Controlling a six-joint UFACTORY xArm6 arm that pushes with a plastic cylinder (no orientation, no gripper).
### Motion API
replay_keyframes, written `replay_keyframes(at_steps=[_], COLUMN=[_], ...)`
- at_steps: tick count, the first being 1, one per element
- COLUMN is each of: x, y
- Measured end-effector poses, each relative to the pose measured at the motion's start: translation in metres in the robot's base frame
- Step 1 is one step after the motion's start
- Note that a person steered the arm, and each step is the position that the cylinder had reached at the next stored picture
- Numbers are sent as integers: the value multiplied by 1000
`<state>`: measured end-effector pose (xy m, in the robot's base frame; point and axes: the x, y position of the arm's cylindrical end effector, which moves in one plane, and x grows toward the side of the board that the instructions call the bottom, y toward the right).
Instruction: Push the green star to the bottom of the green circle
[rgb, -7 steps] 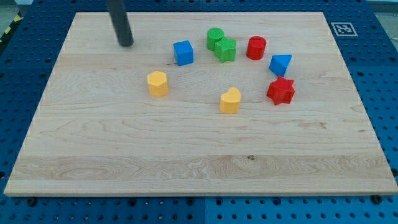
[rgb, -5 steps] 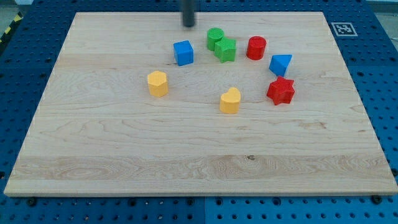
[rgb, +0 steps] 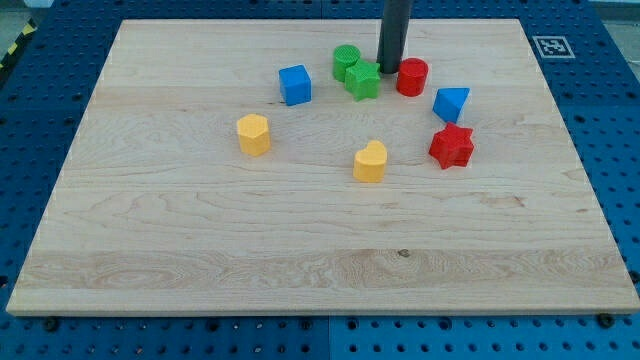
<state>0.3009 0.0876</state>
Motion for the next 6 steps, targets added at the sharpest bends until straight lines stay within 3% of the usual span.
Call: replay_keyframes(at_steps=[2,6], x=[16,4], y=[-3,-11])
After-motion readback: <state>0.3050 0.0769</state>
